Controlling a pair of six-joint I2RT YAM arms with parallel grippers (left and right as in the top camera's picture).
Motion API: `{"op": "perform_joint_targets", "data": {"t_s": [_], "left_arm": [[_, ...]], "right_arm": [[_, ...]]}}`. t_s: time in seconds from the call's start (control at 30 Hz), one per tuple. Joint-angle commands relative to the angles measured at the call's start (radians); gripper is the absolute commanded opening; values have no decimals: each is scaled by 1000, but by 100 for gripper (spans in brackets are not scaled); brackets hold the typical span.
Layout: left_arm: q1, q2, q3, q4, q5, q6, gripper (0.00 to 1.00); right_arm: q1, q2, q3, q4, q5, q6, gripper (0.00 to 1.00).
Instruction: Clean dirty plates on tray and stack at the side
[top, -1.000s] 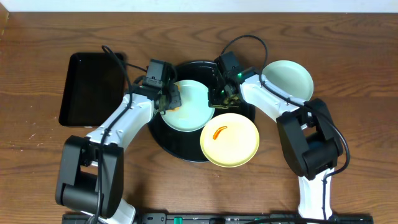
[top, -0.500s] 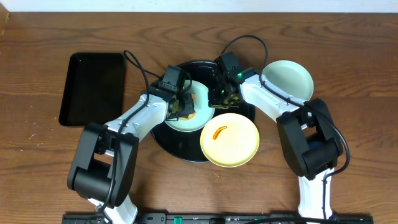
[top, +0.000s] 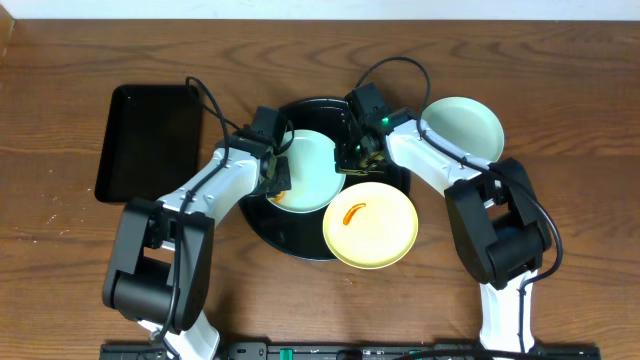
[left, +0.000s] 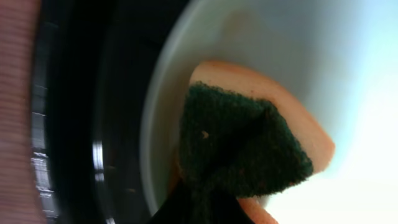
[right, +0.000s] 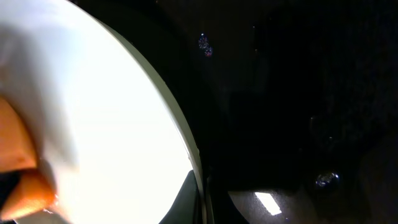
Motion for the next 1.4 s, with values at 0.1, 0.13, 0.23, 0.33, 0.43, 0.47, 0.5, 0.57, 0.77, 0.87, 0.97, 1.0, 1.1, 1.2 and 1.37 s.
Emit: {"op": "perform_joint_targets", "data": {"t_s": [0.1,0.13,0.23,0.33,0.43,0.47,0.5,0.57,0.77,0.87,0.97,1.0,1.1,1.2,1.37], "left_arm": [[58,32,-26,8,-297,65,9],[61,32,-25,21,-324,65,9],[67,31,-16,49,-366,64,8],[66,23,8,51,-366,62,8],[66,-20,18,51,-364,31,8],[66,-39,18,50,-362,21,8],[66,-74,18,42,-352,3,7],[66,-134,18,30,-308,0,8],[66,-333,18,-6,-179,0,8],[66,-392,16,-14,-156,0,8],[66,-405,16,-42,-152,0,8],[66,-402,14,-55,-152,0,8],[66,-393,-3,-85,-152,-16,8],[66,-385,-31,-89,-152,-47,8],[66,-380,-38,-89,-152,-76,8]], "right_arm": [[-8,24,-5,-11,37,8,1],[-8,24,-5,-11,37,7,1],[-8,24,-5,-10,37,6,1],[-8,24,-5,0,37,-12,1],[-8,23,7,8,37,-34,1],[-8,22,16,6,37,-46,1],[-8,19,33,1,37,-61,1],[-8,14,61,-10,38,-81,1],[-8,6,185,-91,104,-163,1],[-8,6,254,-150,142,-204,1],[-7,6,339,-218,206,-245,1],[-5,6,365,-240,232,-249,1],[5,6,462,-326,324,-266,1],[18,6,586,-435,440,-298,1],[40,6,672,-520,494,-353,1]]}}
